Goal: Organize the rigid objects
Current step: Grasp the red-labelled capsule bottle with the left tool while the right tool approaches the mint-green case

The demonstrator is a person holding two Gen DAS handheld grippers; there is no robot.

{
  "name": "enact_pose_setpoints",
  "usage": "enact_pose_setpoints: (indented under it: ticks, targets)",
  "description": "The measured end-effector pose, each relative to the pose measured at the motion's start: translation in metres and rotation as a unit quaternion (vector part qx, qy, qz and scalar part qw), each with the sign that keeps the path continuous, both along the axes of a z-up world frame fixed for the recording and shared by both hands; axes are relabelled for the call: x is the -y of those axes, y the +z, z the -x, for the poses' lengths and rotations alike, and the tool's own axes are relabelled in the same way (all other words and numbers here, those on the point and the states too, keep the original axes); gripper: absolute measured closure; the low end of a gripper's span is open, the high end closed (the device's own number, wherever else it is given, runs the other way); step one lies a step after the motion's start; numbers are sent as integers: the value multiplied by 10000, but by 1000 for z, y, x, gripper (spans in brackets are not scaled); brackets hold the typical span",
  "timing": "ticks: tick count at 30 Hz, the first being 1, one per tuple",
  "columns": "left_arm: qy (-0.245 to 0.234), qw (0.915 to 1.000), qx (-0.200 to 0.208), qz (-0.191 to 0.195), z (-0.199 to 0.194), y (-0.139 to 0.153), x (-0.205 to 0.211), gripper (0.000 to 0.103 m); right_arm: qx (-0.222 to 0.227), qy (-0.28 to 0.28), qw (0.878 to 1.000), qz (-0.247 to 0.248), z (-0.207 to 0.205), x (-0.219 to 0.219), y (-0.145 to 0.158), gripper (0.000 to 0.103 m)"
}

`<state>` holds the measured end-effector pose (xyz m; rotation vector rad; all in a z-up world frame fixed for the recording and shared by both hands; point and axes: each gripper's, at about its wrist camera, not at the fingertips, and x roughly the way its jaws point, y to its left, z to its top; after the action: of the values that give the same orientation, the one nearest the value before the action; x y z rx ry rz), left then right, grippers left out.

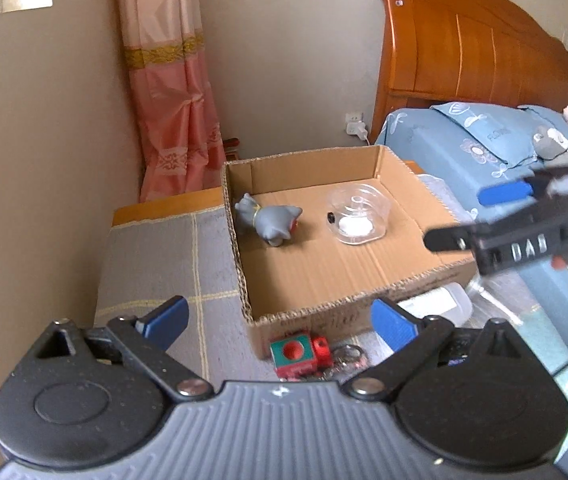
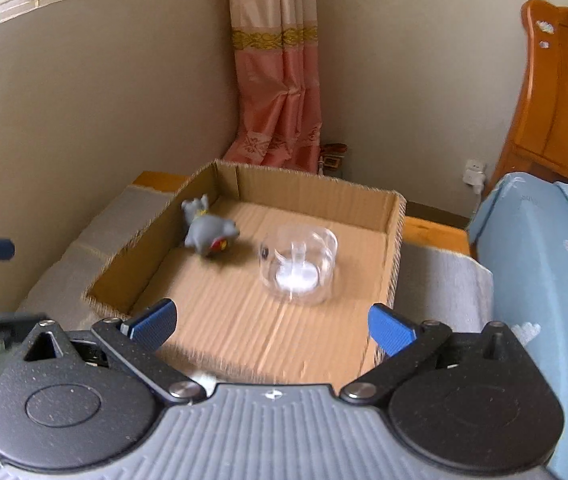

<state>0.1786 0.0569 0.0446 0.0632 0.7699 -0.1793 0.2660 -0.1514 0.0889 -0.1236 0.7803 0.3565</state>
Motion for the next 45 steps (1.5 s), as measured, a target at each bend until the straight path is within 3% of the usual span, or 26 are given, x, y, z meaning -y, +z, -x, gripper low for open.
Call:
enact_pose_setpoints:
  ticks: [10,15,19,32,38,45]
  targets:
    - [353,9994,-20,-10,30,-33,-13,4,-55,-778,9968,-192,88,28,-40,0]
    - [229,9997,-85,-60,43,-52,-13,3,-118,-1214,9922,-237,120,39,-64,0]
    - [62,9997,-207,-84,50,-65,-6,3,-211,-1263,9918,-32,137,37,-83,0]
    - [-1269,9915,-244,169,66,-71,36,3,-433,-887,9945,352,146,29,-127,0]
    - [-1928,9803,-340,265,63,-76,49,3,-194,-808,9962,277,142,35,-130,0]
    - [-2305,9716,-436,301,35,-90,75,3,28,-593,9980,219,149,43,-133,0]
